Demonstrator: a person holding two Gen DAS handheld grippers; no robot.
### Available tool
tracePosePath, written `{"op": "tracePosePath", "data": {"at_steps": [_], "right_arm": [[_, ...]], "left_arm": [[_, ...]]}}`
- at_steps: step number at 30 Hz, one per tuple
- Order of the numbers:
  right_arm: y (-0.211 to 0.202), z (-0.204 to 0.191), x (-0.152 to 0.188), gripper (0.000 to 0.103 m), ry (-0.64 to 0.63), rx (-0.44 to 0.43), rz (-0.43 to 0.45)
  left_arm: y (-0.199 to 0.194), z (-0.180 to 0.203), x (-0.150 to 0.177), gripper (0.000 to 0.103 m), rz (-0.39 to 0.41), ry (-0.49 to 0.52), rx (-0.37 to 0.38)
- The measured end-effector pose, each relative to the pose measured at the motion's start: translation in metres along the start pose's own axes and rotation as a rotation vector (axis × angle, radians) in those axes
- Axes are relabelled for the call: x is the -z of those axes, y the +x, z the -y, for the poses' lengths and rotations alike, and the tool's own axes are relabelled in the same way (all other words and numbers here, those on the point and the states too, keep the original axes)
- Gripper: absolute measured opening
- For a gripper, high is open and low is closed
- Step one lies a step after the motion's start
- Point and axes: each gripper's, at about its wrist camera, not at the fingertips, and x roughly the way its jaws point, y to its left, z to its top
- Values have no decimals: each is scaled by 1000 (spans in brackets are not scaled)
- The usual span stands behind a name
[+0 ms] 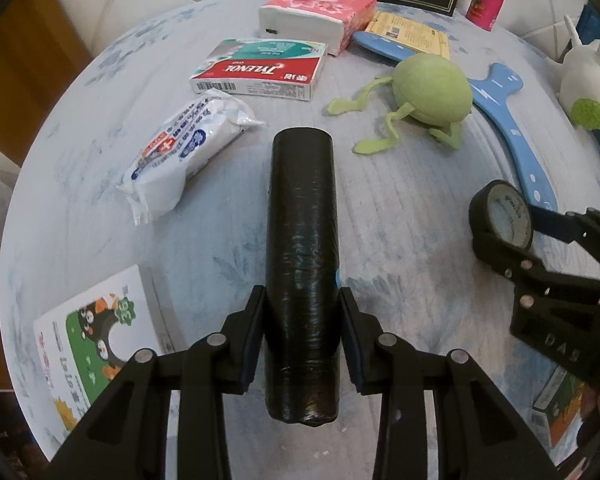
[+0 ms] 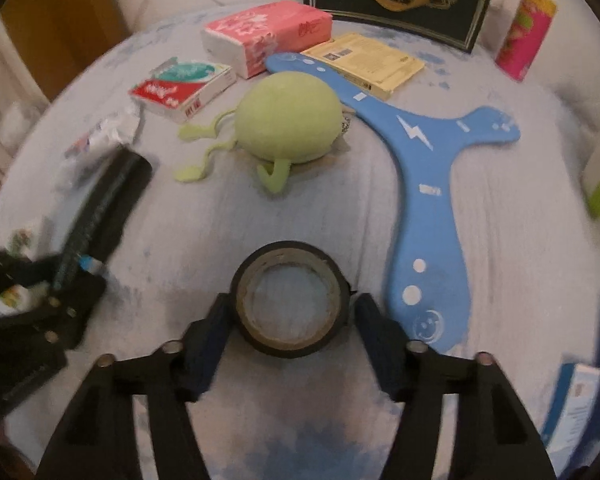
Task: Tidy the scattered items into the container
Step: 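Close the right gripper on the black tape roll and lift it, then carry the black tube in left gripper while right gripper carries the tape roll over the crate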
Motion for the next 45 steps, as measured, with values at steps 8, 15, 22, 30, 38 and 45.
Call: {"op": "tracePosePath", "data": {"at_steps": [8,15,22,30,38,45], "right_arm": [[-34,3,3,57,19,-28,72],[-86,14,-2,57,33,-6,158],[-136,35,-1,57,67,32,223],[-195,62,11,57,122,108,301],[-243,88,27,57,195,176,359],[-277,122,44,57,275,249,379]], "left_arm": [[-29,23,-1,34,82,21,-19],[-59,52,-19,34,137,54,-27],[-108,81,-29,34,220,117,-9],[-155,116,-38,34,312,195,33],[-192,154,-46,34,385,279,77],[-210,196,-50,34,404,349,123]]}}
